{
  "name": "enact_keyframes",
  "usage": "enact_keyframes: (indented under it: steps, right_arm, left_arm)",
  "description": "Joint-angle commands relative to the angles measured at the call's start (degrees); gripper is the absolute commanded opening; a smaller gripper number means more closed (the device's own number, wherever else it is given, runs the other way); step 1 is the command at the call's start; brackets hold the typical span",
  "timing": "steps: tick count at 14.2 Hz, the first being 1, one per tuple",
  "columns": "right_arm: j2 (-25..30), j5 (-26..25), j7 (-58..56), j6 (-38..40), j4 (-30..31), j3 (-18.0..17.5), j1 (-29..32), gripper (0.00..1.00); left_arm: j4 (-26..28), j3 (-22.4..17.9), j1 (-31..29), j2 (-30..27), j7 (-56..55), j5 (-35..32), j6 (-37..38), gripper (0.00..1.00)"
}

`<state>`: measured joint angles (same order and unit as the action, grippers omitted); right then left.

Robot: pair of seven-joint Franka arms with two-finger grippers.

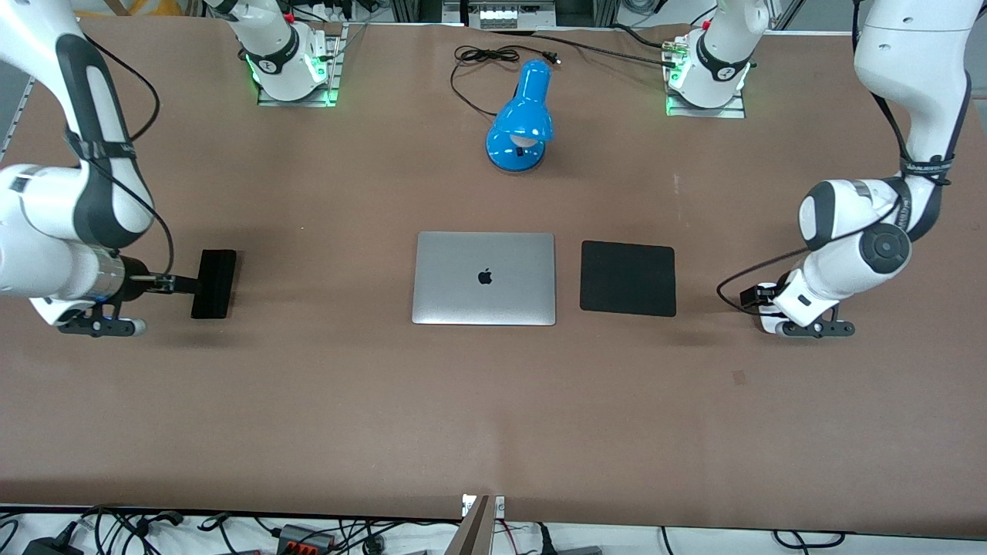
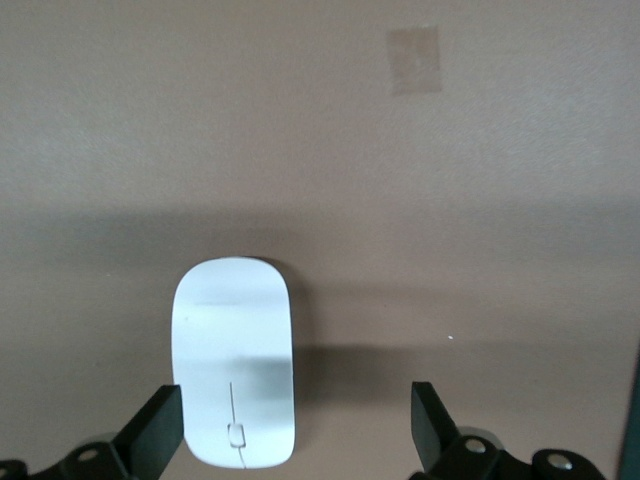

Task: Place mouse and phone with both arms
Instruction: 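Grasp the phone with the right gripper while the left gripper grasps the mouse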

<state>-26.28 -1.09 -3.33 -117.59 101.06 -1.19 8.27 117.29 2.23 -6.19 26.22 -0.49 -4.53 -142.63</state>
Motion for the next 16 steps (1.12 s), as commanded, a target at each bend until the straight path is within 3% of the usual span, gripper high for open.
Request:
enact_keyframes:
  steps: [1, 7, 11, 14, 15, 16]
  right_arm:
    - [0.7, -0.23, -0.1, -8.5, 7.02, -0.31, 0.79, 1.0]
    - [-2.2, -0.14, 1.48, -12.66, 9.59, -0.31, 1.32, 1.0]
    - [-3.25, -0.58, 1.75, -13.02, 9.6, 0.65, 0.88, 1.0]
    - [-4.22, -0.84, 1.75, -13.19, 9.33, 0.83, 0.61, 1.0]
    - [-4.48, -0.93, 1.75, -13.19, 9.33, 0.75, 0.61, 1.0]
    - [-5.01, -0.93, 1.75, -13.71, 9.33, 0.75, 0.7, 1.0]
  left_arm:
    - [1.8, 0.23, -1.98, -1.17, 2.85, -1.62, -1.86, 1.0]
    - [4.87, 0.32, -3.66, 1.82, 5.42, -1.62, -10.29, 1.0]
    - [5.14, 0.32, -3.74, 2.52, 5.42, -1.62, -11.01, 1.0]
    - [4.62, 0.32, -4.27, 2.0, 5.42, -1.62, -11.01, 0.52]
    - [4.44, 0.32, -4.27, 1.74, 5.94, -1.62, -10.92, 0.43]
    - [4.35, 0.41, -4.36, 1.3, 5.68, -1.54, -10.92, 0.42]
